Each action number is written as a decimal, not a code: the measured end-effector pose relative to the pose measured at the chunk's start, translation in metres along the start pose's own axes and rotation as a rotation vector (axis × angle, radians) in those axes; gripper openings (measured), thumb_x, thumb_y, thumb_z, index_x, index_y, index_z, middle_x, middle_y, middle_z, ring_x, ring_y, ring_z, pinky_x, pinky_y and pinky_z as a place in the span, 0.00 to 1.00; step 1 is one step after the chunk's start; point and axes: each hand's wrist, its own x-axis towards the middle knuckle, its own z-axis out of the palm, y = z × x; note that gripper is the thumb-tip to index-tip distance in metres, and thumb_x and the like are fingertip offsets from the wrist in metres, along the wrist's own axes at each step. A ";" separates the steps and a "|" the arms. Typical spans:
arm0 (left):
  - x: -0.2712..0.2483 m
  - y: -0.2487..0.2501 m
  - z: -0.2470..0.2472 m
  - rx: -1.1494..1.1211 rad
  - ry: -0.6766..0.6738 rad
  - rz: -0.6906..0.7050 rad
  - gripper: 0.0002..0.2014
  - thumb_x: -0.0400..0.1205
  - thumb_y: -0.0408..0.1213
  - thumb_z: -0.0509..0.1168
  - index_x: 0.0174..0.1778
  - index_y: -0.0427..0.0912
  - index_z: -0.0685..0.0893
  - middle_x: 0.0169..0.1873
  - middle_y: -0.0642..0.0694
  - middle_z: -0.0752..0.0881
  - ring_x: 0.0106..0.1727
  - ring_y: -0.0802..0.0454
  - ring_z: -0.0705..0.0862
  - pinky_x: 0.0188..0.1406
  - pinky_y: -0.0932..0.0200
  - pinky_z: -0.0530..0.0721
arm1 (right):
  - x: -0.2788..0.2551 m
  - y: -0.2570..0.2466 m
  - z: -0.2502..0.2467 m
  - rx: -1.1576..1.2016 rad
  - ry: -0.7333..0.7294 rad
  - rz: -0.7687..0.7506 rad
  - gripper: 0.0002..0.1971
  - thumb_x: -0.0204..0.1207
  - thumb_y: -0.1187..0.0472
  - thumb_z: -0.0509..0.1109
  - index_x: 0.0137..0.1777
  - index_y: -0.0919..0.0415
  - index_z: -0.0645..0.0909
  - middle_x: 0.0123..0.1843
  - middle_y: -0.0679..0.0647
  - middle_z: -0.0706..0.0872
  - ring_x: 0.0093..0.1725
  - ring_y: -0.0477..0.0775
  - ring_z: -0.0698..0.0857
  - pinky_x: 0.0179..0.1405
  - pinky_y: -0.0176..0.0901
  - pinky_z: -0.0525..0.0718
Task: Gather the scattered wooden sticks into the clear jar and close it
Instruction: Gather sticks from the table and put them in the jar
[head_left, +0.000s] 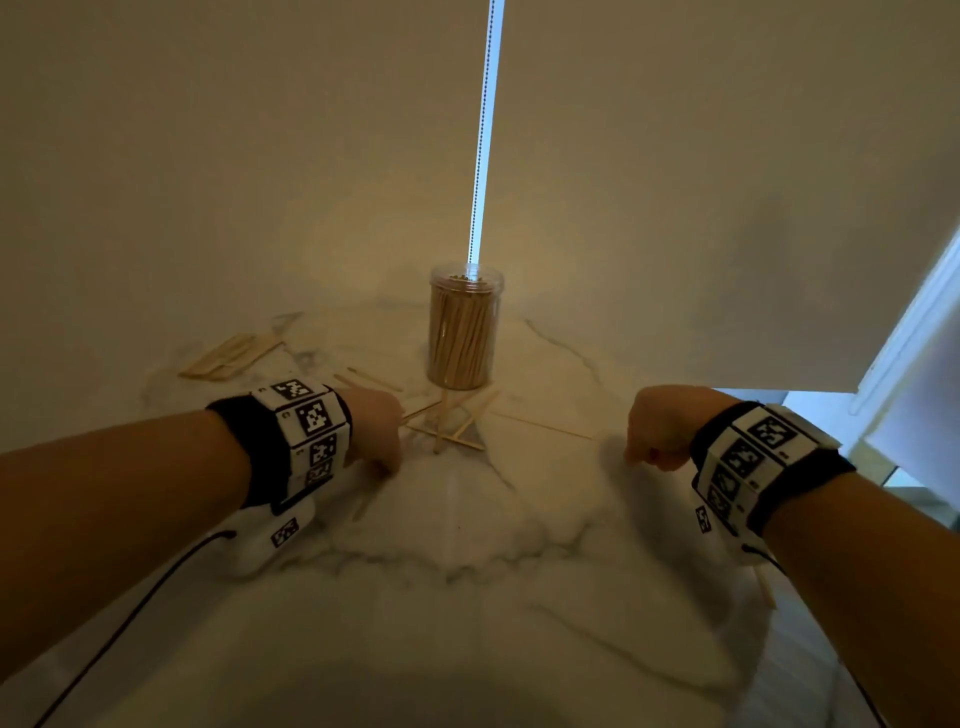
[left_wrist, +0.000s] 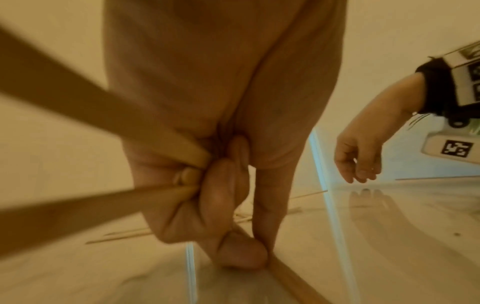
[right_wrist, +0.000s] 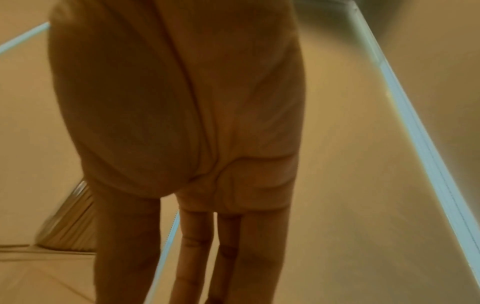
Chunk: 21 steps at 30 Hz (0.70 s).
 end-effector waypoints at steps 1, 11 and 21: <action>0.002 -0.002 0.001 0.005 0.008 0.000 0.18 0.82 0.47 0.70 0.58 0.34 0.87 0.28 0.49 0.76 0.24 0.56 0.72 0.13 0.69 0.68 | -0.004 0.004 -0.001 -0.010 -0.024 0.016 0.11 0.78 0.57 0.75 0.50 0.66 0.88 0.43 0.56 0.90 0.39 0.54 0.86 0.52 0.47 0.88; 0.030 -0.032 0.013 -0.316 0.215 0.071 0.21 0.88 0.54 0.57 0.54 0.38 0.83 0.50 0.42 0.87 0.44 0.46 0.81 0.39 0.58 0.75 | -0.023 0.012 0.008 -0.121 -0.202 0.014 0.13 0.80 0.51 0.72 0.51 0.62 0.88 0.47 0.54 0.90 0.55 0.57 0.90 0.65 0.49 0.84; 0.054 0.002 0.007 -0.290 0.285 0.267 0.13 0.77 0.48 0.76 0.47 0.46 0.80 0.43 0.49 0.83 0.40 0.53 0.77 0.36 0.59 0.72 | -0.021 0.032 -0.018 -0.019 -0.021 0.125 0.08 0.80 0.59 0.74 0.48 0.66 0.85 0.37 0.56 0.85 0.39 0.56 0.85 0.56 0.51 0.86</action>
